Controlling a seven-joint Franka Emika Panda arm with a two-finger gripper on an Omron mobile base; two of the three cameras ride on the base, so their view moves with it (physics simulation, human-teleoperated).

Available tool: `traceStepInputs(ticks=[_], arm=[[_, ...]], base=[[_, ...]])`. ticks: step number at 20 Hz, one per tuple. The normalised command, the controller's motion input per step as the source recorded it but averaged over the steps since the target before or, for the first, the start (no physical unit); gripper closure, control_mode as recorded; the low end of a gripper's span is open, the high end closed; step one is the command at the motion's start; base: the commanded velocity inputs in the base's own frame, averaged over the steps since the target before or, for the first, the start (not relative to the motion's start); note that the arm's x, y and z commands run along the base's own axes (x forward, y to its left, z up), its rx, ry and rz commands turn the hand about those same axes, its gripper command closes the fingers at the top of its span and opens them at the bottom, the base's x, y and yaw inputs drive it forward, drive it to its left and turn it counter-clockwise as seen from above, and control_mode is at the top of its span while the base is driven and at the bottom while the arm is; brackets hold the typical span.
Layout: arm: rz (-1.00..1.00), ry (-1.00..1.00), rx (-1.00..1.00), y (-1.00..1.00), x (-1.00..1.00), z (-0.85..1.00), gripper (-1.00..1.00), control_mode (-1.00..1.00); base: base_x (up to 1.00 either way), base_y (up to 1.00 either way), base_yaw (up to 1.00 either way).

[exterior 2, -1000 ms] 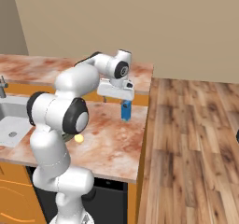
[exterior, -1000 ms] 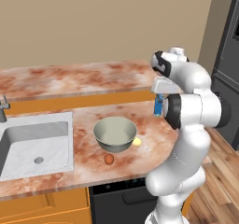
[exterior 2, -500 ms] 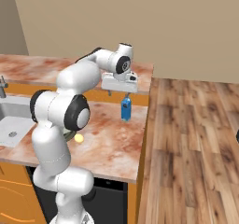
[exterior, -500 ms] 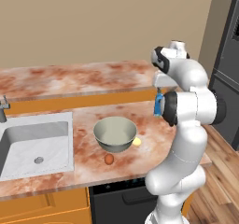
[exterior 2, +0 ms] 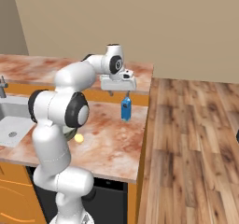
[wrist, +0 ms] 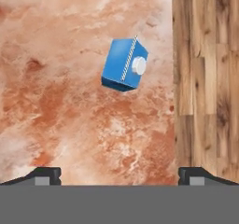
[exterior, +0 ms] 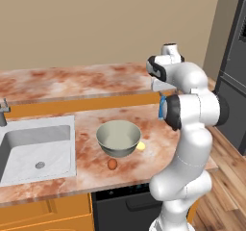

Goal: Gather the eggs and milk located in the vicinity of the sink area and place them right next to the bowl.

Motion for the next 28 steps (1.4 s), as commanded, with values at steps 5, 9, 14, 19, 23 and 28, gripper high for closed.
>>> traceStepInputs(ticks=[5, 9, 14, 19, 23, 28], arm=[[-0.14, -0.01, 0.06, -0.20, 0.25, -0.10, -1.00, -1.00], [-0.13, 0.00, 0.02, -0.10, 0.22, -0.02, -1.00, -1.00], [-0.09, -0.04, 0.00, -0.02, 0.23, -0.05, -1.00, -1.00], [-0.03, -0.03, 0.00, 0.00, 0.24, -0.17, -1.00, -1.00], [0.00, 0.00, 0.01, 0.00, 0.25, -0.12, -1.00, -1.00], [0.00, 0.00, 0.00, -0.04, 0.36, -0.15, -1.00, -1.00]], base=[[0.00, 0.00, 0.00], [0.00, 0.00, 0.00], [0.00, 0.00, 0.00], [0.00, 0.00, 0.00], [0.00, 0.00, 0.00], [0.00, 0.00, 0.00]])
